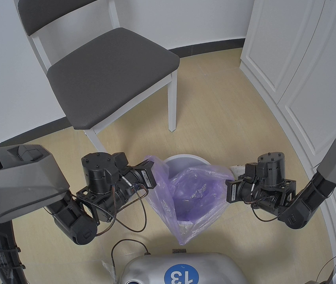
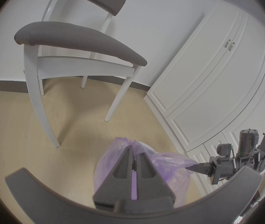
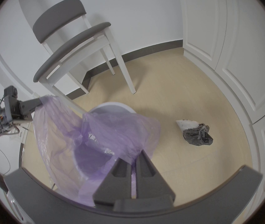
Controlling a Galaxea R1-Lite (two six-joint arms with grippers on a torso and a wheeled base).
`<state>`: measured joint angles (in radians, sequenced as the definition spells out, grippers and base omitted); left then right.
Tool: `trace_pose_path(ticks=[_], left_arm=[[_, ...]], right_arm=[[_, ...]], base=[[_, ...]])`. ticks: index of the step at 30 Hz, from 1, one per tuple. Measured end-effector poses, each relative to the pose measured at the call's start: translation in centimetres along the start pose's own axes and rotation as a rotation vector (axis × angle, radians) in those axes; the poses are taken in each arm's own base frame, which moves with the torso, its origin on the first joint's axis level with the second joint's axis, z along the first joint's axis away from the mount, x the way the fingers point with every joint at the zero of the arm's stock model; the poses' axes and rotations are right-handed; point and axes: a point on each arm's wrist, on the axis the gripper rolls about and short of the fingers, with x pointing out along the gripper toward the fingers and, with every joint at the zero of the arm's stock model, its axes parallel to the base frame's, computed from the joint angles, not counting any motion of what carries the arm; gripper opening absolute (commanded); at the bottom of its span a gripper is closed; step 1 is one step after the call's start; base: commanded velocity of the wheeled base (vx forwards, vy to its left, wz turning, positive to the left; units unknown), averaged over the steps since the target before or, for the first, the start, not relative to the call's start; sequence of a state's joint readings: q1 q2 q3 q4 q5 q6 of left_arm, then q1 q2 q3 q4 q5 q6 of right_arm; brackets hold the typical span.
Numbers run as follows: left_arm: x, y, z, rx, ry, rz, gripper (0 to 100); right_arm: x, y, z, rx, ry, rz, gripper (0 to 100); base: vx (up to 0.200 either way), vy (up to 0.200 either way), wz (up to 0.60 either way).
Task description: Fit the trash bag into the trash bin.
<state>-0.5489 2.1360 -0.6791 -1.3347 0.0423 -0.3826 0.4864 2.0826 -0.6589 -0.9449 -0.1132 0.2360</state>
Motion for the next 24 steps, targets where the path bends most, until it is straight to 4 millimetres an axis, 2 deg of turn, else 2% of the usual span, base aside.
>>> trace_pose_path(ticks=[5, 10, 15, 24], left_arm=[[-0.5, 1.4, -0.8, 0.040, 0.046, -0.063, 0], [-0.6, 4.7, -1.2, 0.097, 0.047, -0.052, 0], [-0.3, 7.4, -2.6, 0.119, 0.091, -0.027, 0], [0.9, 8.9, -3.6, 0.124, 0.055, -0.011, 0]], right_arm=[[0.5, -1.1, -1.0, -0.064, 0.029, -0.025, 0], [1.0, -2.5, -2.0, -0.136, 0.021, -0.023, 0], [1.3, -4.1, -3.4, -0.184, 0.045, -0.034, 0], [2.0, -5.7, -5.5, -0.237, 0.059, -0.029, 0]], base=[[0.000, 0.000, 0.00], [0.000, 0.000, 0.00], [0.000, 0.000, 0.00], [0.000, 0.000, 0.00]])
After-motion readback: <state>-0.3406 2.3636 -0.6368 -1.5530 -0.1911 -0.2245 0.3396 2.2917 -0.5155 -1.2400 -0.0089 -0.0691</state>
